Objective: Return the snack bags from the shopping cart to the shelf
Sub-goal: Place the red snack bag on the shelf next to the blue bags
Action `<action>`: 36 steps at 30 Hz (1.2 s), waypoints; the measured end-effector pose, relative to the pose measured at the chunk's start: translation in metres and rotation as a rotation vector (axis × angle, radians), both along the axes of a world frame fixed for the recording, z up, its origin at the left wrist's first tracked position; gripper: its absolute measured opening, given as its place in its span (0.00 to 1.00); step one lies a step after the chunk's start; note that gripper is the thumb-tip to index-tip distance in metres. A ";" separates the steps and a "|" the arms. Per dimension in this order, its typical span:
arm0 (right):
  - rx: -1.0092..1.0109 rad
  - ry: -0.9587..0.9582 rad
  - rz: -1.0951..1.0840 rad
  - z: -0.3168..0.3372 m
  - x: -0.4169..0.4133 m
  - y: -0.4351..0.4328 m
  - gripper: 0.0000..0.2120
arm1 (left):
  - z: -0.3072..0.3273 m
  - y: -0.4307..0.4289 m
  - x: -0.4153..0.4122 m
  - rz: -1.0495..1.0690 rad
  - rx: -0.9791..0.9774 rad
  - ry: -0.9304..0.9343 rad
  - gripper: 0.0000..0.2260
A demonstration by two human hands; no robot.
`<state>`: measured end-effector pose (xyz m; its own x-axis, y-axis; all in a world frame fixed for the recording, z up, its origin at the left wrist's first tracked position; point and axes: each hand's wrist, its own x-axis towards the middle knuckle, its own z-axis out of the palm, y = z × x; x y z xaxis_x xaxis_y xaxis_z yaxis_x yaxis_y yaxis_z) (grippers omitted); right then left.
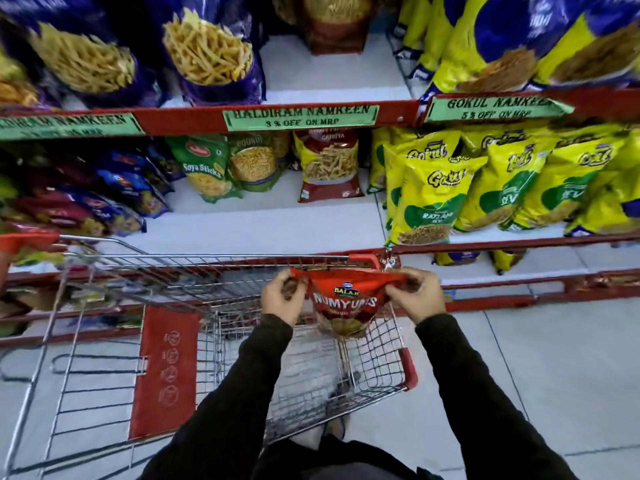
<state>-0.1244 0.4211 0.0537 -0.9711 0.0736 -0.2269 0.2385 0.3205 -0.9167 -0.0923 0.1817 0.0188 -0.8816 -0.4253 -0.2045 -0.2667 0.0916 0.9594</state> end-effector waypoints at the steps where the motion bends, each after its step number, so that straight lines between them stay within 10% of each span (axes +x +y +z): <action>1: -0.019 0.047 -0.003 0.009 -0.005 0.000 0.19 | 0.011 0.001 -0.005 0.010 0.014 0.041 0.07; 15: -0.587 0.517 -0.117 0.201 -0.111 -0.024 0.09 | 0.230 0.002 -0.120 -0.005 0.242 0.636 0.10; 36: -0.631 0.592 -0.169 0.329 -0.303 -0.079 0.04 | 0.361 0.005 -0.307 0.259 0.577 0.610 0.06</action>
<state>-0.4272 0.3426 0.3827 -0.9297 0.2577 0.2631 -0.3332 -0.2843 -0.8990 -0.3995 0.1869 0.3797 -0.7975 -0.6028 0.0256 0.3623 -0.4444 0.8193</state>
